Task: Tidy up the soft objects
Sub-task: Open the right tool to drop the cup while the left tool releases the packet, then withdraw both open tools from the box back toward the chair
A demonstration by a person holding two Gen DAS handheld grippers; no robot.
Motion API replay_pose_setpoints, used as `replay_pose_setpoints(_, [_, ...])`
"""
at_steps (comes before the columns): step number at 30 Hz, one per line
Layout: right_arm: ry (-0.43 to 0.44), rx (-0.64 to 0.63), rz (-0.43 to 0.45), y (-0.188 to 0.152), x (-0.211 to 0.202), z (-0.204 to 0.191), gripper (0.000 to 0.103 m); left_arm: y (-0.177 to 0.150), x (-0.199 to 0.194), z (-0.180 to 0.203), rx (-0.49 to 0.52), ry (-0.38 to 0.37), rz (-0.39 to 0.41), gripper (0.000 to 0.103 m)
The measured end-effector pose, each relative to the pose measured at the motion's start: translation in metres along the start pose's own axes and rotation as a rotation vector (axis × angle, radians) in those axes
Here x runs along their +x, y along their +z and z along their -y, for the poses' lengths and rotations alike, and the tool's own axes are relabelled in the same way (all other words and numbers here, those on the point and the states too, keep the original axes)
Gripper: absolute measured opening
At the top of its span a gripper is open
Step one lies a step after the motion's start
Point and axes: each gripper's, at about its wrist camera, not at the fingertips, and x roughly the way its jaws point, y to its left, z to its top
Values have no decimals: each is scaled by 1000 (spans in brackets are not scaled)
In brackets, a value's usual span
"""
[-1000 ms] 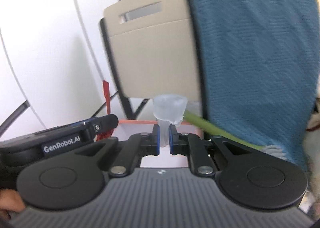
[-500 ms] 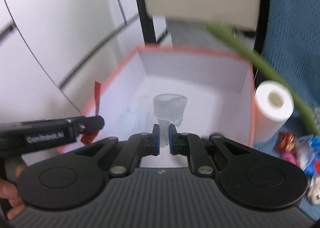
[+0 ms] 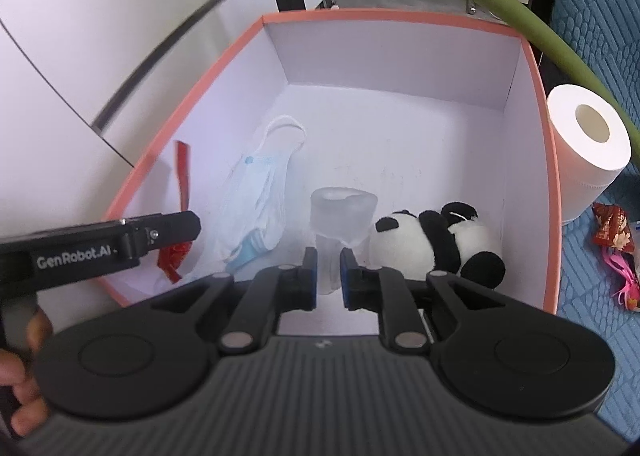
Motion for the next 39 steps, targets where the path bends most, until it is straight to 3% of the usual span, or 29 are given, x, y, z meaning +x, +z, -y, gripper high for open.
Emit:
replay_pose_setpoints(2, [4,12,7,2,-4,2,26,3,-6,-1,-6,8,15,50])
replay_pose_setpoints(3, [7,12,20,3,-8,2,34,3,-8,-1,-4,10,27,50])
replay_pose_setpoints(5, [11,7,55,4,-20,3,39,5,-18,1,-5,16,53,50])
replay_pose_setpoints(14, [33,21,251,-3,-95,15,40,0,-82,41,50,-21,219,50])
replay_pose_setpoints(22, [-33,13,425,-31,-167,38,40,-25,-127,106,124,-92,314,50])
replay_pose_setpoints(32, [-139,101,517,-79,-229,90,40,-68,-148,183,222,-204,326,50])
replay_pose_setpoints(39, [-222,180,551,-126,-253,129,40,-106,-137,235,281,-279,298,50])
